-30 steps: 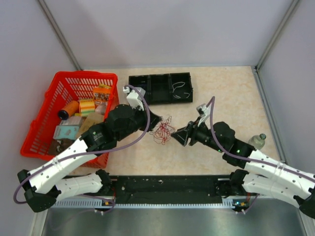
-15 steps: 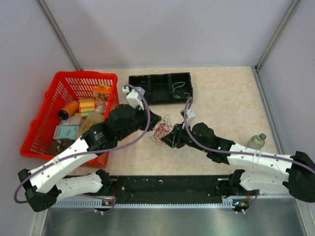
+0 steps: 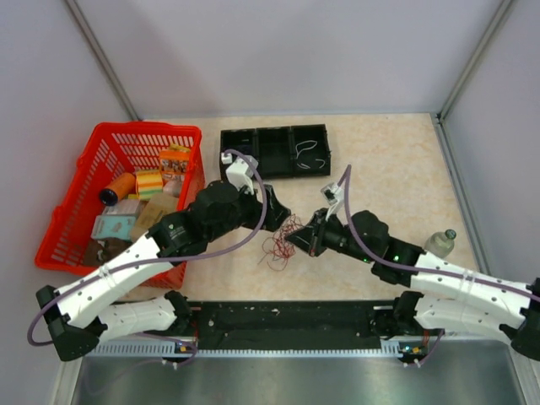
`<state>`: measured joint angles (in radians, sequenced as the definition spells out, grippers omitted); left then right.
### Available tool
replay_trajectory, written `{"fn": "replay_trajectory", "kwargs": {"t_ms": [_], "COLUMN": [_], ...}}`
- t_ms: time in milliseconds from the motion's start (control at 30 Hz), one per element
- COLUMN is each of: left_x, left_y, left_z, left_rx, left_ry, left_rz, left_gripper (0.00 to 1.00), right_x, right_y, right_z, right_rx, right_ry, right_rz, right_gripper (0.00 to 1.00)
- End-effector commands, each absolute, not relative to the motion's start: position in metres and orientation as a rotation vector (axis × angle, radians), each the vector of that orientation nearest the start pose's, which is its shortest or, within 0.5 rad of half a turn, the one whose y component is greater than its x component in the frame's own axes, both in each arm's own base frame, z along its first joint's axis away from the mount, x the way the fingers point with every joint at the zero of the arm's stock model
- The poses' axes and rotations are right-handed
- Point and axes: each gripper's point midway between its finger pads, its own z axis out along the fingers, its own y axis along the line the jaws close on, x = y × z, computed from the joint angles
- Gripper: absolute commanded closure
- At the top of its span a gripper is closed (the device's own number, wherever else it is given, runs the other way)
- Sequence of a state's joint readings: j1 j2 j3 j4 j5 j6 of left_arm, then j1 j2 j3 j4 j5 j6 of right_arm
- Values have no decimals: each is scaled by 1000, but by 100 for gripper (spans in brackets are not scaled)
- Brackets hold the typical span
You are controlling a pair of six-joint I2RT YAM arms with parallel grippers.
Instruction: Untangle the cables
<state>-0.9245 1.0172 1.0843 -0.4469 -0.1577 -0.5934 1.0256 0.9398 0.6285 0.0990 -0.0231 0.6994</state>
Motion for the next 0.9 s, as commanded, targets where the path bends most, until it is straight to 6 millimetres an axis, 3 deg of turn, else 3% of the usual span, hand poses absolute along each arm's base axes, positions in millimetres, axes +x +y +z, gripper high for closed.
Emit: {"fn": "replay_trajectory", "kwargs": {"t_ms": [0, 167, 300, 367, 533, 800, 867], "left_x": [178, 143, 130, 130, 137, 140, 141], "left_y": [-286, -306, -312, -312, -310, -318, -319], "left_z": [262, 252, 265, 264, 251, 253, 253], "left_rx": [386, 484, 512, 509, 486, 490, 493], "left_ry": [2064, 1991, 1920, 1930, 2010, 2019, 2021], "left_rz": [-1004, -1300, -1421, -1420, -1347, -1359, -1358], "left_gripper": [18, 38, 39, 39, 70, 78, 86], "right_x": [137, 143, 145, 145, 146, 144, 145], "right_y": [310, 301, 301, 301, 297, 293, 292], "right_z": [257, 266, 271, 273, 272, 281, 281], "right_rx": [-423, -375, -368, -368, -362, -356, -352], "right_ry": [1849, 1837, 1829, 1821, 1824, 1802, 1802], "right_rz": [1344, 1413, 1415, 1418, 1398, 1396, 1386], "right_gripper": [100, 100, 100, 100, 100, 100, 100]}}
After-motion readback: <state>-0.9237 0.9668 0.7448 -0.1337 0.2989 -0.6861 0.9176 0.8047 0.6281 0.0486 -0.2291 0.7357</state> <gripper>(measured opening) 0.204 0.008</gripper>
